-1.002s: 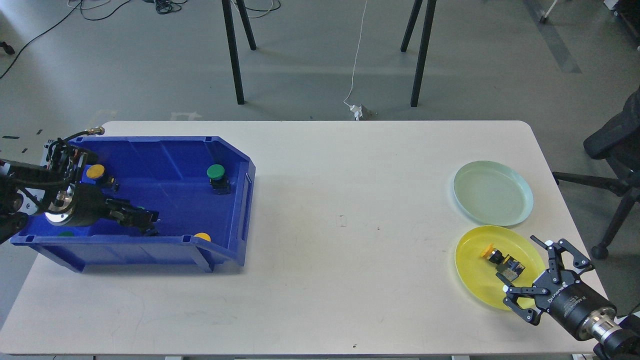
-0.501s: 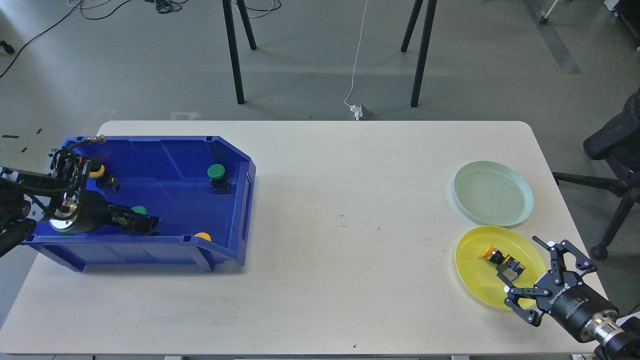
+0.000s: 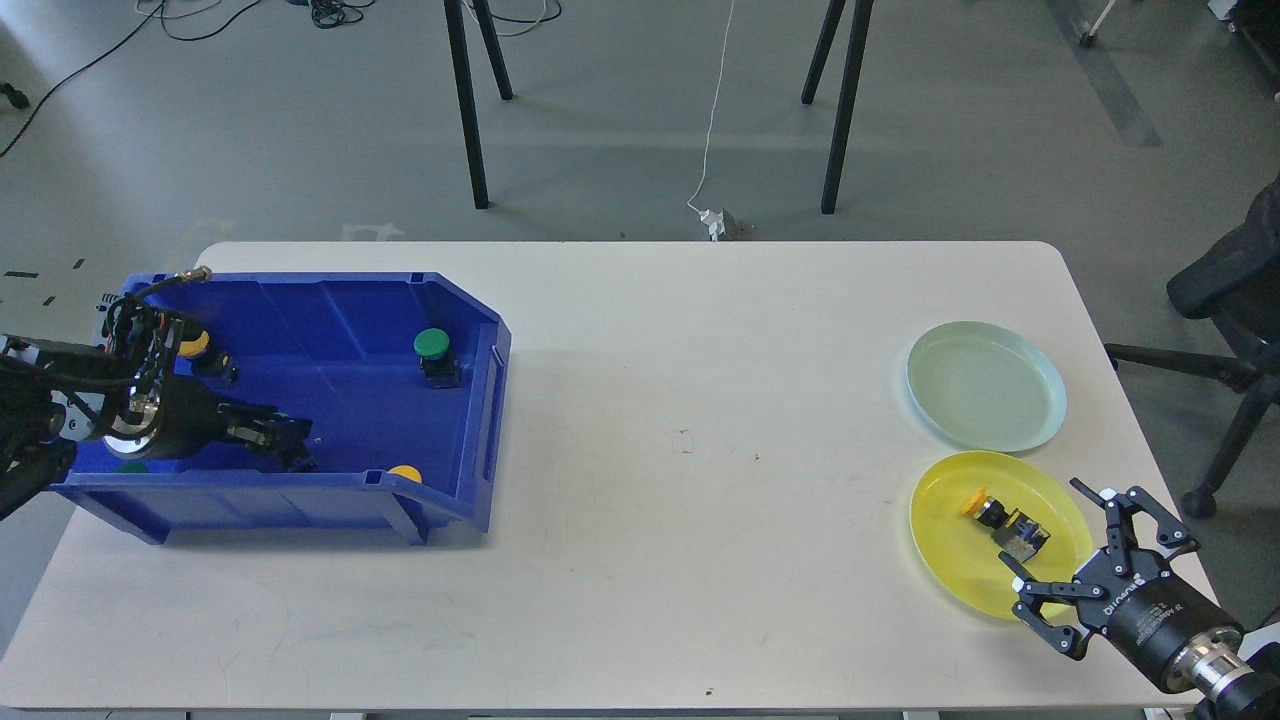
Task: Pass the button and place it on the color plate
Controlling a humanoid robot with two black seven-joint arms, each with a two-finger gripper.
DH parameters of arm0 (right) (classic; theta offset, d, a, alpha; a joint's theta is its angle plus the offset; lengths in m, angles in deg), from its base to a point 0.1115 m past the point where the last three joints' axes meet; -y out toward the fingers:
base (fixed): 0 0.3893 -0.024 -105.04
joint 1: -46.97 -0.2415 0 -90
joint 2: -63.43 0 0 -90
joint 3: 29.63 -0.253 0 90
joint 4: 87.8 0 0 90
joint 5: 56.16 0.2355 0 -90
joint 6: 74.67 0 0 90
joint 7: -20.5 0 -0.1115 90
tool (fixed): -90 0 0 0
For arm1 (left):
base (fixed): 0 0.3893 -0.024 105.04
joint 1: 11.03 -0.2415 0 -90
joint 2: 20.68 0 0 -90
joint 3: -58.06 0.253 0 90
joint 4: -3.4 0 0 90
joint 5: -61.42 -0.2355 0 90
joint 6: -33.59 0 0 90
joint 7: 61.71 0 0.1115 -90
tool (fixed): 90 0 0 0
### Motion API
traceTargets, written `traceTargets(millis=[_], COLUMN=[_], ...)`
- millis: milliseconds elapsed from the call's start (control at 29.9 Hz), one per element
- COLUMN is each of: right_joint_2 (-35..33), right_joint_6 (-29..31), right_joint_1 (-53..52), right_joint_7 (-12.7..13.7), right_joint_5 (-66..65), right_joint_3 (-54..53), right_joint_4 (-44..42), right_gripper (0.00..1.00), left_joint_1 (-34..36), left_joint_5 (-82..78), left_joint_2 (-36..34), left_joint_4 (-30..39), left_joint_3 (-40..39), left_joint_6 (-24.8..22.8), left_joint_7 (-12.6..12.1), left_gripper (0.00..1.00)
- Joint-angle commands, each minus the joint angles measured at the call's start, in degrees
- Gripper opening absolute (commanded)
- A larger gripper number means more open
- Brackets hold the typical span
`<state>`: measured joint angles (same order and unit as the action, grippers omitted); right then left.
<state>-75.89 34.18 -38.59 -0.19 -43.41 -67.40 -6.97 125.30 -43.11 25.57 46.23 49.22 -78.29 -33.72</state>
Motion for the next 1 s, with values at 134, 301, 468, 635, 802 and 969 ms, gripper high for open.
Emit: traceTargets(millis=[134,301,468,635,802,969], right_joint_2=[-3.0,-4.6,-4.3,4.2,11.7,19.9], right_joint_6=[2.1,3.2,4.3,4.9,7.5,9.2], right_joint_1=[-0.1,-3.6,-16.1,-27.1,-45.8,-53.8], right_joint_7=[0.6,1.3,8.7,15.5,16.2,16.4], right_joint_5=[0.0,-0.8,-7.9,-22.7,-22.5,-14.1], right_joint_3=[-8.6,-13.5,-12.6,-9.1,9.4,16.1], right_joint_4=[1.3,1.5,1.3,-0.3,-7.8,-16.6], right_gripper=[1.00,1.00,1.00,1.00,1.00,1.00], left_joint_1=[0.6,1.0,1.0,0.6,0.6,0.0], left_joint_5=[6.8,11.9,29.0,41.6,44.0,43.9], left_joint_2=[-3.0,-5.6,-8.6,-1.8,7.9,12.5], left_joint_4=[2.5,6.4,18.6,24.6,22.4,18.6], left_joint_3=[-0.6,-4.7,-14.9,-19.9,-20.0,-19.8], left_joint_6=[-0.1,-1.0,-6.1,-6.1,-5.7,-4.1], left_joint_7=[0.0,0.0,0.0,0.0,0.0,0.0], left_gripper=[0.00,0.00,0.00,0.00,0.01,0.01])
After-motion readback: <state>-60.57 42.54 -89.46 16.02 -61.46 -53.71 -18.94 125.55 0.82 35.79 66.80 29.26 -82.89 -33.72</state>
